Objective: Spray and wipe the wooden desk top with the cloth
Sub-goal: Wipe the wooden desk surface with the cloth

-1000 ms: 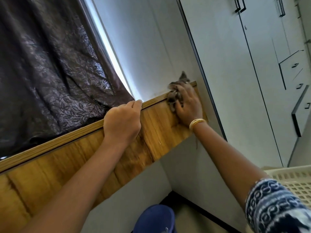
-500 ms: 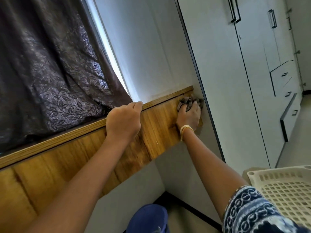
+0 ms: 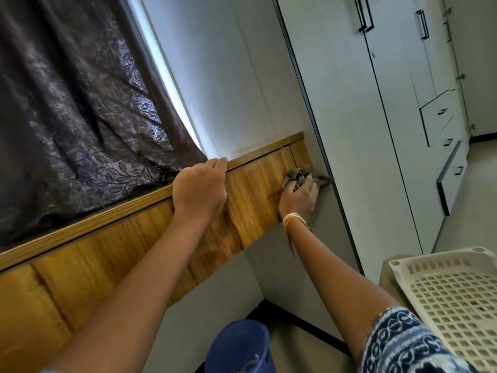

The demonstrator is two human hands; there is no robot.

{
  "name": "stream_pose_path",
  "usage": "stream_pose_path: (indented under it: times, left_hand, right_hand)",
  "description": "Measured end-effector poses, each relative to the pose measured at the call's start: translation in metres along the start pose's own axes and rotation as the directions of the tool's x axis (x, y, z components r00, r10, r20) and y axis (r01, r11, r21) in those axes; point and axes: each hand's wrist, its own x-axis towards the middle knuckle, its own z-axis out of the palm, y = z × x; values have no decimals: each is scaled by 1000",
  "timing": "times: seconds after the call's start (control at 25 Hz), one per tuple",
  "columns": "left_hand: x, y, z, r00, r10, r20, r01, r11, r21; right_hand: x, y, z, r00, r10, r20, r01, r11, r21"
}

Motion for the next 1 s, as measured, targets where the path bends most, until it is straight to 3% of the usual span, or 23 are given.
stream_pose_path:
  times: [0.12,0.24,0.32,0.52,0.64,0.8,1.0]
  left_hand:
    - [1,1,-2,1000,-17,11,17,999,-42]
    - [-5,-7,-18,1000,-5,27,9,983,-183]
    - [-22,-27,-31,999,10,39,-3,984,-178]
    - [-104,-114,-66,1000,18,23,-17,999,-41]
    - [-156,-157,-96,1000,-5,5,5,1000,19]
    - [-208,-187,-140,987,-152,46,150,987,50]
    - [-264,-227,-173,968,-247,39,240,961,135]
  right_hand:
    - [-30,-24,3,952,-291,95,294,955,-29]
    - [-63,-56,7,786,-586,198,588,807,55]
    - [-64,-69,9,710,-669,219,666,740,98]
    - [-50,-86,15,873,-473,115,471,881,51]
    - [-96,-99,20,828,-546,125,549,836,15]
    - [-196,-116,19,611,-759,224,775,632,29]
    - [-318,-151,23,209,-928,308,946,272,175]
